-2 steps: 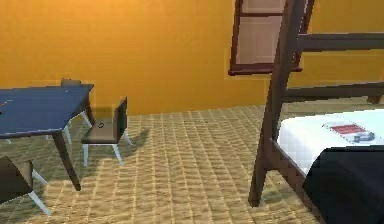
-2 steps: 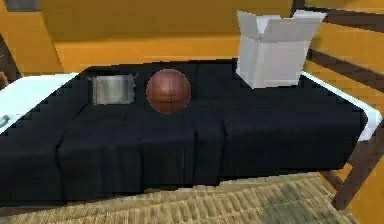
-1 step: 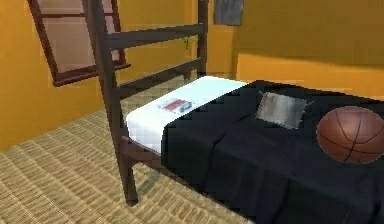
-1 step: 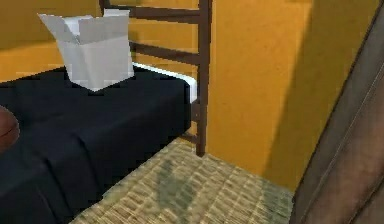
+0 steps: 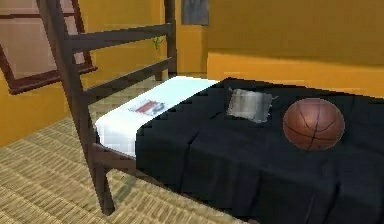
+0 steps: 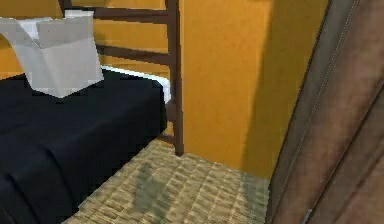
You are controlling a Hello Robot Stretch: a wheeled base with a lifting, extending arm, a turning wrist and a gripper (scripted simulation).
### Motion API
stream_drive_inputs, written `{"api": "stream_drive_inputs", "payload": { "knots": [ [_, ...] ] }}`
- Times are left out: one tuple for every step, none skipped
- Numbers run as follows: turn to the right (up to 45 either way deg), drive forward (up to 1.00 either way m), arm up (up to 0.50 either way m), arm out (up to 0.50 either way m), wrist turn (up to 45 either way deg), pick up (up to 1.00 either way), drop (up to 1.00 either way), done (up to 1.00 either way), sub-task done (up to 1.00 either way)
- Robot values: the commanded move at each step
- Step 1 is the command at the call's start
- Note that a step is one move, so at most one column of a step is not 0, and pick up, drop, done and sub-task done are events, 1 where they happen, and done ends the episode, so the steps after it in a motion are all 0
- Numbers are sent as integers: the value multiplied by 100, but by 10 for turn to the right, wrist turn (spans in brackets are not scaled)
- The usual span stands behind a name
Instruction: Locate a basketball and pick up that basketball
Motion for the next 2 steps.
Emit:
{"api": "stream_drive_inputs", "payload": {
  "knots": [
    [30,0,0,0,0,0,0,0,0],
    [0,35,0,0,0,0,0,0,0]
  ]
}}
